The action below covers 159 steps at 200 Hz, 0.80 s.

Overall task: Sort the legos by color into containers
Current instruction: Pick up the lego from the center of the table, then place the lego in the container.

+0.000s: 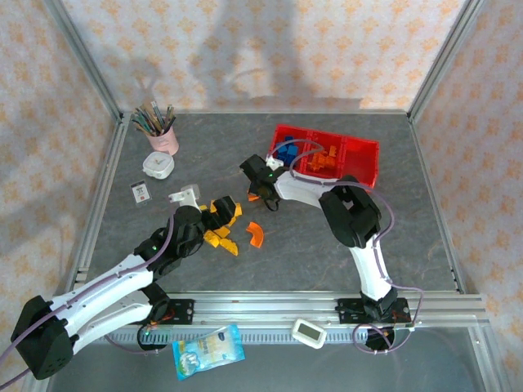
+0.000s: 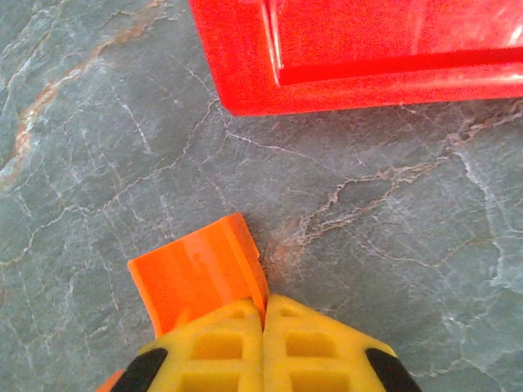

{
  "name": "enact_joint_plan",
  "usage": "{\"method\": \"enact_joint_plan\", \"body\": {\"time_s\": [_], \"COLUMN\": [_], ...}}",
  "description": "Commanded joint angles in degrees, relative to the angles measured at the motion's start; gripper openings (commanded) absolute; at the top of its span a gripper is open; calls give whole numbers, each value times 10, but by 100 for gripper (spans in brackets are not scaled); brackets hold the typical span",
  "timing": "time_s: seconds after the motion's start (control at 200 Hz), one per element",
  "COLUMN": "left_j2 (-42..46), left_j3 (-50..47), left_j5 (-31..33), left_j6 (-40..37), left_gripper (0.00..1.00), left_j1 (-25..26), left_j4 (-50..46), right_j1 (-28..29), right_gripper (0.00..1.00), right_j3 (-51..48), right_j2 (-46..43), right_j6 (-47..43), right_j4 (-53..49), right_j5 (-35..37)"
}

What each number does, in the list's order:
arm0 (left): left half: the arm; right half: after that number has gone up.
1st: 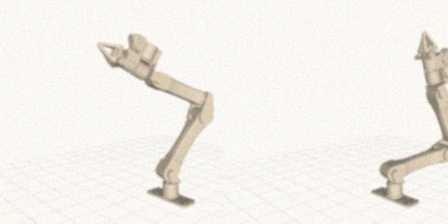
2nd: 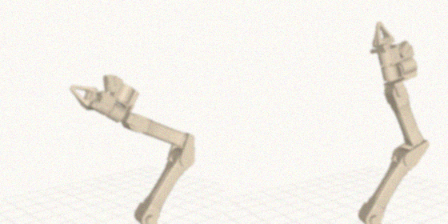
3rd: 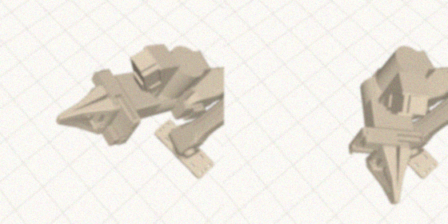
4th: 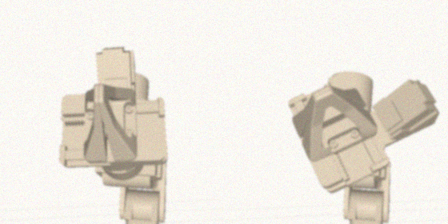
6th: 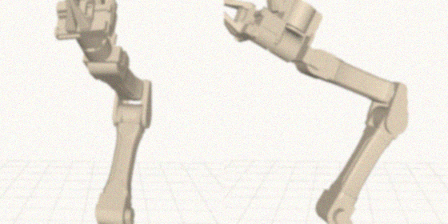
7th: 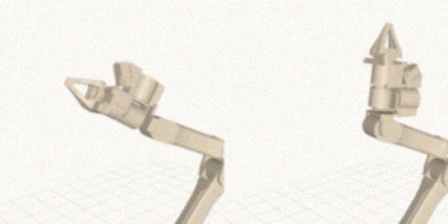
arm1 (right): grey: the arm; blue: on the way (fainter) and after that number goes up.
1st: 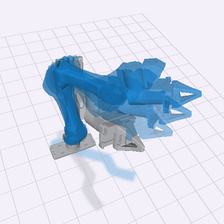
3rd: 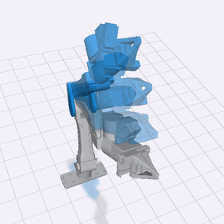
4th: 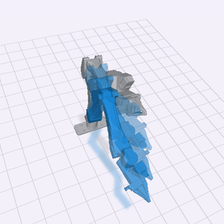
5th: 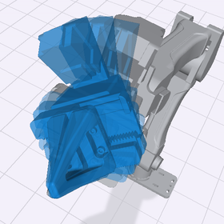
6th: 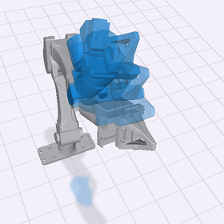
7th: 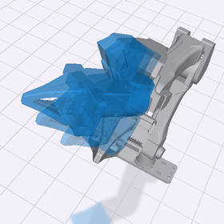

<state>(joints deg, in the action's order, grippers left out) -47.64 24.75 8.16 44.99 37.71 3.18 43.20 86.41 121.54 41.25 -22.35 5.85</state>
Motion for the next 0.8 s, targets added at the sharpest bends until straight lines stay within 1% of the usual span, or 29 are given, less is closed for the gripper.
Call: {"method": "enact_joint_plan", "body": {"time_s": [0.0, 0.25, 0.425, 0.546, 0.636, 0.706, 0.791], "left_j2": [4, 6, -8, -40, -73, -104, -142], "left_j3": [2, 17, 39, 59, 78, 92, 112], "left_j5": [3, -2, -31, -56, -78, -98, -112], "left_j6": [1, -3, -8, -15, -19, -22, -26], "left_gripper": [99, 99, 99, 99, 99, 99, 99], "left_j1": [-5, -5, -5, -4, -4, -3, 3], "left_j4": [-3, -12, -3, 12, 24, 38, 52], "right_j1": [-1, -2, -23, -64, -104, -139, -181], "right_gripper": [0, 0, 0, 0, 0, 0, 0], "right_j3": [-14, -37, -61, -84, -100, -110, -107], "right_j2": [-33, -88, -155, -205, -232, -241, -230], "right_j6": [-13, -42, -67, -89, -107, -126, -146], "right_j4": [-6, -4, -13, -17, -23, -23, -34], "right_j5": [5, -9, -11, -27, -17, -25, -20]}}
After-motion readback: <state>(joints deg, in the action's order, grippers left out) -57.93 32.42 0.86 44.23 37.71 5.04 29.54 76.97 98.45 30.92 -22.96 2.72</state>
